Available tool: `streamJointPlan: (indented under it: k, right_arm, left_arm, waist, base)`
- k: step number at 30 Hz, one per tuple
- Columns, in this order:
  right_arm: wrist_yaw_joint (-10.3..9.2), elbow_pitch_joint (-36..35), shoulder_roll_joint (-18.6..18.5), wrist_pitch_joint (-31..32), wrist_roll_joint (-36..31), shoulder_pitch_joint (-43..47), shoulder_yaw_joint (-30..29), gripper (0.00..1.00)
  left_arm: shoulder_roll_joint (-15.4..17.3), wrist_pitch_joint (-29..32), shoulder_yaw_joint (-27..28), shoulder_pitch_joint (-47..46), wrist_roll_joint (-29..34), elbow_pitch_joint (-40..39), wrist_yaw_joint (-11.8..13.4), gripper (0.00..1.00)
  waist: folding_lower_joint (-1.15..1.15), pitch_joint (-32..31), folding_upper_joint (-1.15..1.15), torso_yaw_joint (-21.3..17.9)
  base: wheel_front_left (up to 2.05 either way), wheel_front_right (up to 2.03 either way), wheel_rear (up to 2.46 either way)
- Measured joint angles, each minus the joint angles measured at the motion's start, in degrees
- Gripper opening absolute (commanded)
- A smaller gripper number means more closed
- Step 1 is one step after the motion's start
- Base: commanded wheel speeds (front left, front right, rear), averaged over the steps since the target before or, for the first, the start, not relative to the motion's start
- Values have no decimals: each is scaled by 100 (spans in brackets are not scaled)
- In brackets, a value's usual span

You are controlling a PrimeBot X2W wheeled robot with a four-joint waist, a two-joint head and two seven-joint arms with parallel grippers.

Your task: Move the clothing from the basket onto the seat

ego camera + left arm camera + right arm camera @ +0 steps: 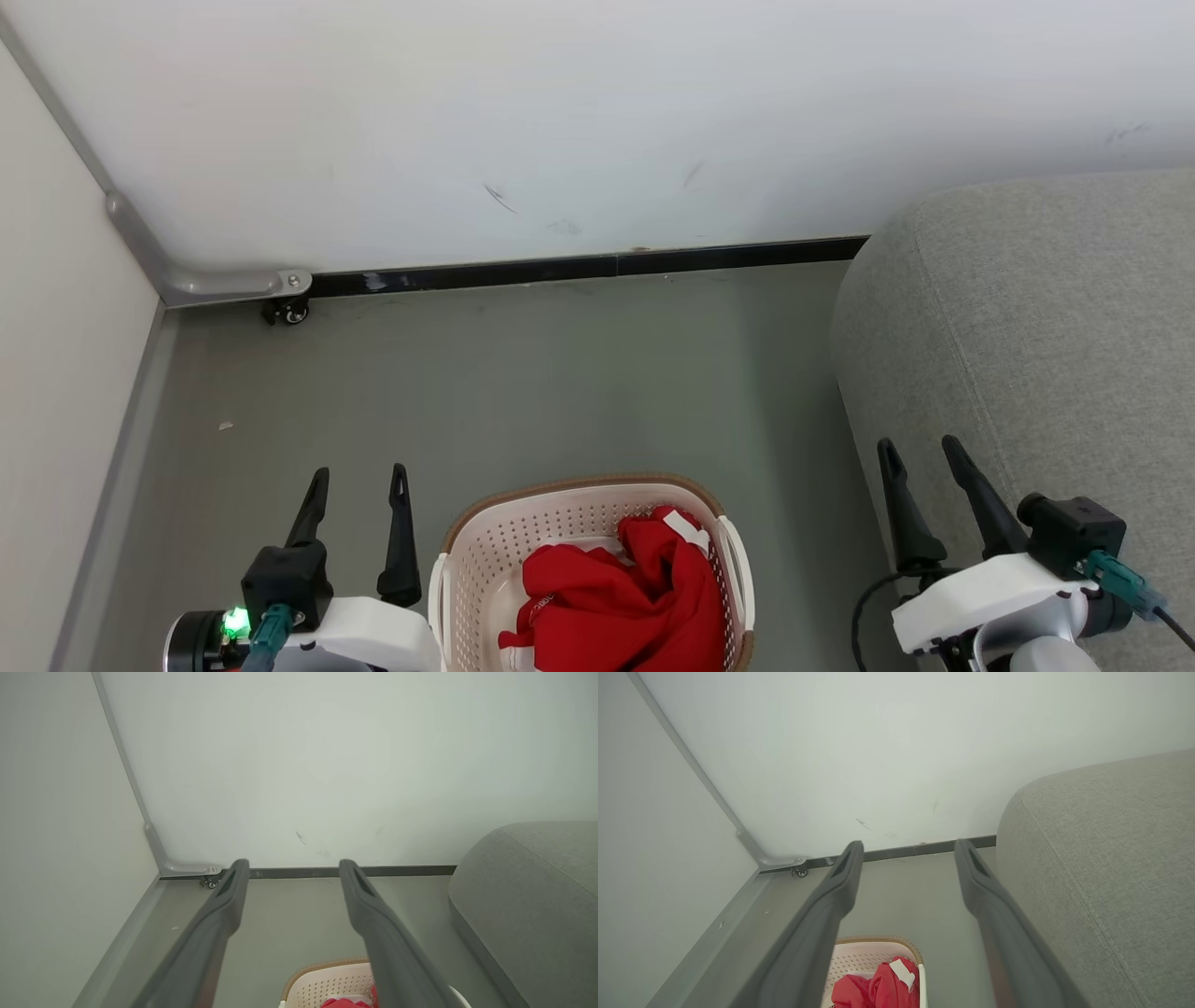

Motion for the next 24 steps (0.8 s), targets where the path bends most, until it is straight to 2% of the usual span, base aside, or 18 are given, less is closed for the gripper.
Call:
streamJointPlan:
  k: [17,24]
  right_arm:
    - [0,-159,15,-14,-108,4,-165,100]
    - [0,-283,18,-60,-129,-1,-218,100]
  left_arm:
    - [-10,0,-118,-278,104,104,-44,100]
    - [-18,0,-218,-523,155,204,-155,100]
  waist:
    - [0,208,0,-84]
    - [0,381,0,-145]
  base:
    - [0,0,0]
    - [0,0,0]
